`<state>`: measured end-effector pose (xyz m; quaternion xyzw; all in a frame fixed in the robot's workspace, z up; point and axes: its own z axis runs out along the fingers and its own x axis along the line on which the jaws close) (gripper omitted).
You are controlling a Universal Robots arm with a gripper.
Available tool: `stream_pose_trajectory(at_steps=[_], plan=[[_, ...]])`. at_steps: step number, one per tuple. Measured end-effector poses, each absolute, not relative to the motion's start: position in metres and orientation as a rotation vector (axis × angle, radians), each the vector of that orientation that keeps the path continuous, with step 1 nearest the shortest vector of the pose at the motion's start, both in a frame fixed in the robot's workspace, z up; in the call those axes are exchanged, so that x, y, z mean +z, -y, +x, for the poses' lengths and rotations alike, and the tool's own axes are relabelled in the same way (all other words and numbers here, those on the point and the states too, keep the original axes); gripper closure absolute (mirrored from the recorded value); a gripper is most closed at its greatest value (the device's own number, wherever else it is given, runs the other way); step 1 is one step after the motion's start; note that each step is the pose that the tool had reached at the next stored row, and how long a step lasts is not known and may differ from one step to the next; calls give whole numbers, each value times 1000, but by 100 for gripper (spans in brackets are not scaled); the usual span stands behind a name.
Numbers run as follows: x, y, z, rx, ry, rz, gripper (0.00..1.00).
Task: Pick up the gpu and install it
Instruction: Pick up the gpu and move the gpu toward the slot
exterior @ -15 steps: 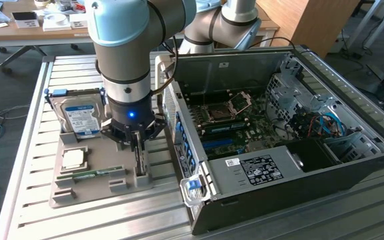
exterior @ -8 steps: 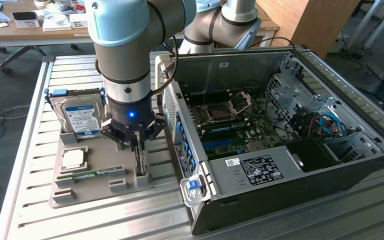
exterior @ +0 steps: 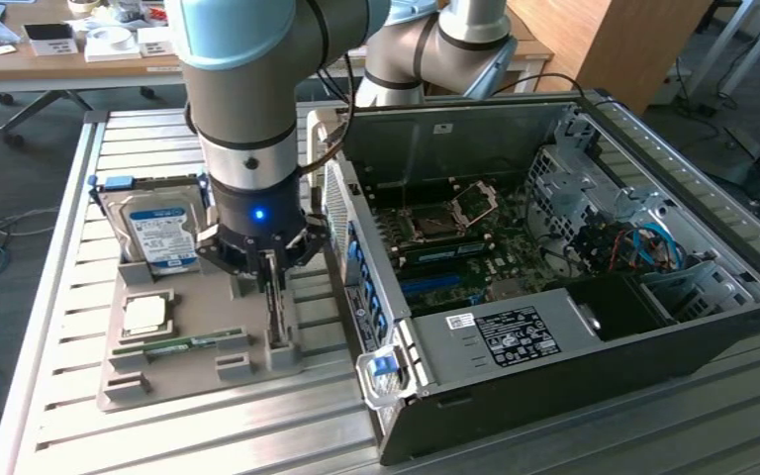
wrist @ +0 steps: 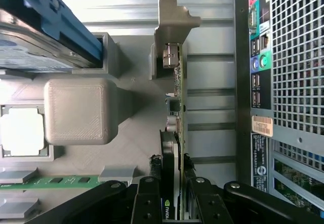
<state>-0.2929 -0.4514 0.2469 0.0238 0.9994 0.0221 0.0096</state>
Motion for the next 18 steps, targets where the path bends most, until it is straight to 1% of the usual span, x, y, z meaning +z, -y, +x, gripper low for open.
stream_pose_trajectory(at_steps=[18], plan=[[329, 451, -293, 69, -3121, 72, 73]])
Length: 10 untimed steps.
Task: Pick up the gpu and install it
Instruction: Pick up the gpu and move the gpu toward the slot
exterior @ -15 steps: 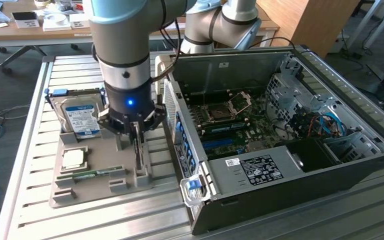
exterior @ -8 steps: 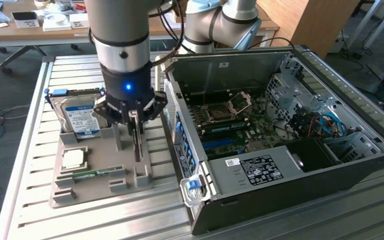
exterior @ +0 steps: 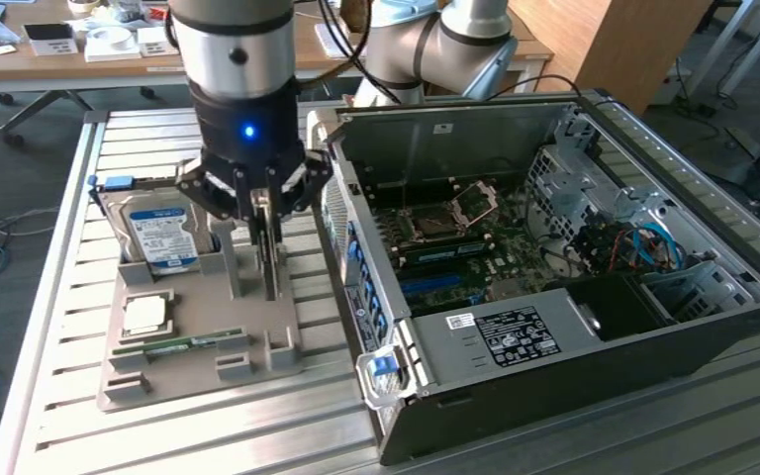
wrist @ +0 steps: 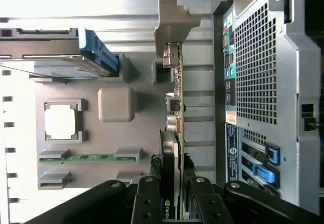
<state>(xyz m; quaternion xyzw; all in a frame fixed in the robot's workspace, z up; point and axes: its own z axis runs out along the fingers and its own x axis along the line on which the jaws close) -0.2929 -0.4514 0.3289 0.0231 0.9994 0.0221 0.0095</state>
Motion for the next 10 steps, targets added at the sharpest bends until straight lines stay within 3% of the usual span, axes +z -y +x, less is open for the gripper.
stream_pose_trajectory(at_steps=[10], plan=[[374, 451, -293, 69, -3121, 72, 73]])
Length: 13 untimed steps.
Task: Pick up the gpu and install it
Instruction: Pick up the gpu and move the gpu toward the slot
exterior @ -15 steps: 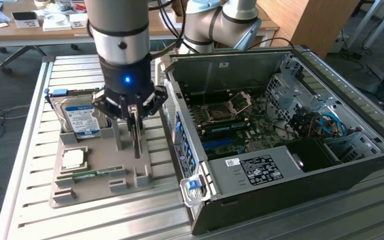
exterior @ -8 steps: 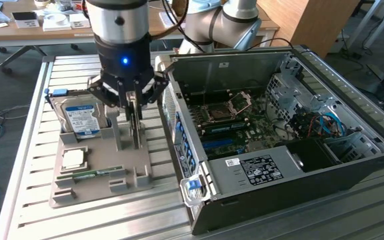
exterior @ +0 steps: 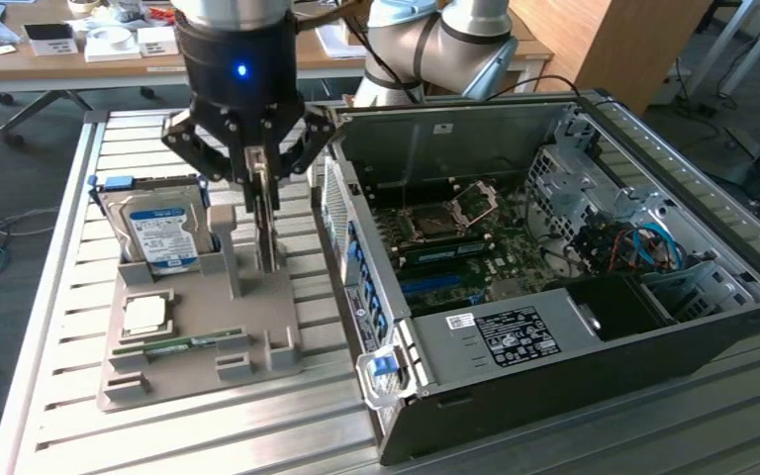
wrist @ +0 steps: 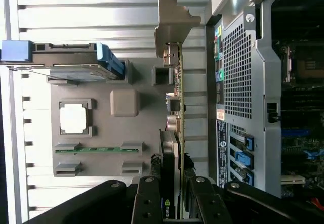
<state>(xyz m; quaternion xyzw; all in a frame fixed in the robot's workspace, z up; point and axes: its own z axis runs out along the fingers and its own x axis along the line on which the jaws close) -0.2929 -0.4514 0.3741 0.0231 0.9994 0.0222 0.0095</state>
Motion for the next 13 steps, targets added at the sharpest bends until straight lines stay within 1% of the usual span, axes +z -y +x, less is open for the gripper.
stream_pose_trajectory(at_steps=[8, 13], plan=[[409, 451, -293, 69, -3121, 72, 73], [414, 451, -293, 69, -3121, 72, 73]])
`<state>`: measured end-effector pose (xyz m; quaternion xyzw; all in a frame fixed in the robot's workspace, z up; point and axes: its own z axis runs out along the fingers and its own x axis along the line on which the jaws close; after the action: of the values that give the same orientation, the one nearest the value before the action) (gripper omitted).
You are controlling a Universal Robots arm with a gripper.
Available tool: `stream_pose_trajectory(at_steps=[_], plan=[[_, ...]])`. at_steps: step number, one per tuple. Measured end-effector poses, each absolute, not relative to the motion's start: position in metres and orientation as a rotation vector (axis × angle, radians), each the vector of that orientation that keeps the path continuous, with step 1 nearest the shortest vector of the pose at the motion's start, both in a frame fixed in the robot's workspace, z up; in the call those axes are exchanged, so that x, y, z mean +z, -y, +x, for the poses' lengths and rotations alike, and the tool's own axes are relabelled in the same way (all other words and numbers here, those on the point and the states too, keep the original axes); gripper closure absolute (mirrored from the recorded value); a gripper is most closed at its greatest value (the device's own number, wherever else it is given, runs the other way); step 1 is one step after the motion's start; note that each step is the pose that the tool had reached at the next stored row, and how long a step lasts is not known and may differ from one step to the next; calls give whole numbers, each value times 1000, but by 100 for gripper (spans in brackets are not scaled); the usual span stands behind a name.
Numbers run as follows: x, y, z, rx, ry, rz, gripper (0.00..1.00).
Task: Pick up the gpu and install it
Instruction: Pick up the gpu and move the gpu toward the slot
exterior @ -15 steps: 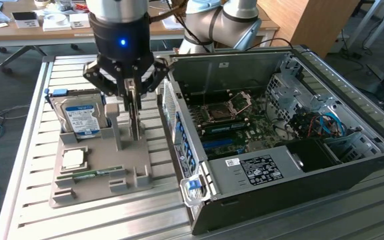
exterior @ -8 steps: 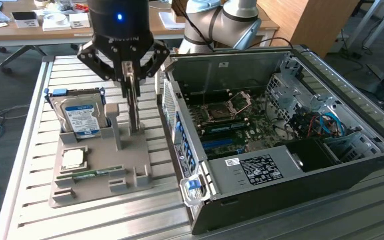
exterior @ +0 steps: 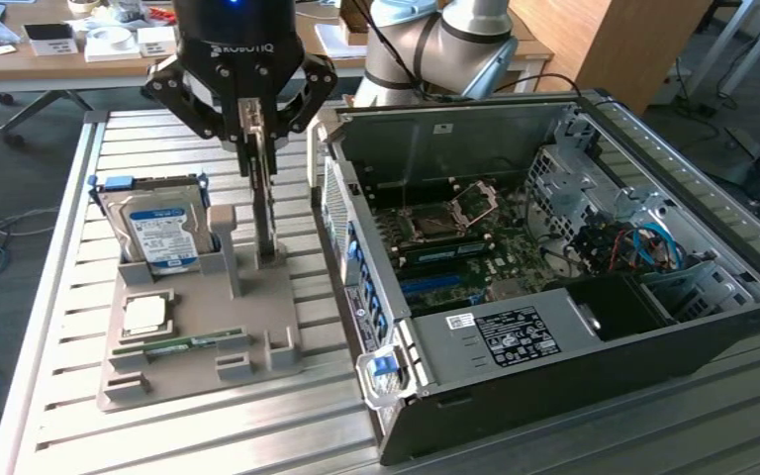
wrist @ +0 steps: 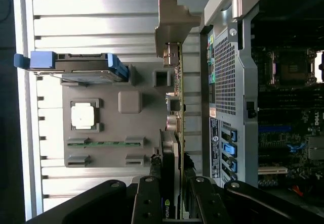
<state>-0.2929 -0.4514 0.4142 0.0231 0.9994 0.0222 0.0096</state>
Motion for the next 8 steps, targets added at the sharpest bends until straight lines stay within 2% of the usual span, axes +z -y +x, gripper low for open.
stream_pose_trajectory(at_steps=[8], plan=[[414, 451, -289, 69, -3121, 72, 73]])
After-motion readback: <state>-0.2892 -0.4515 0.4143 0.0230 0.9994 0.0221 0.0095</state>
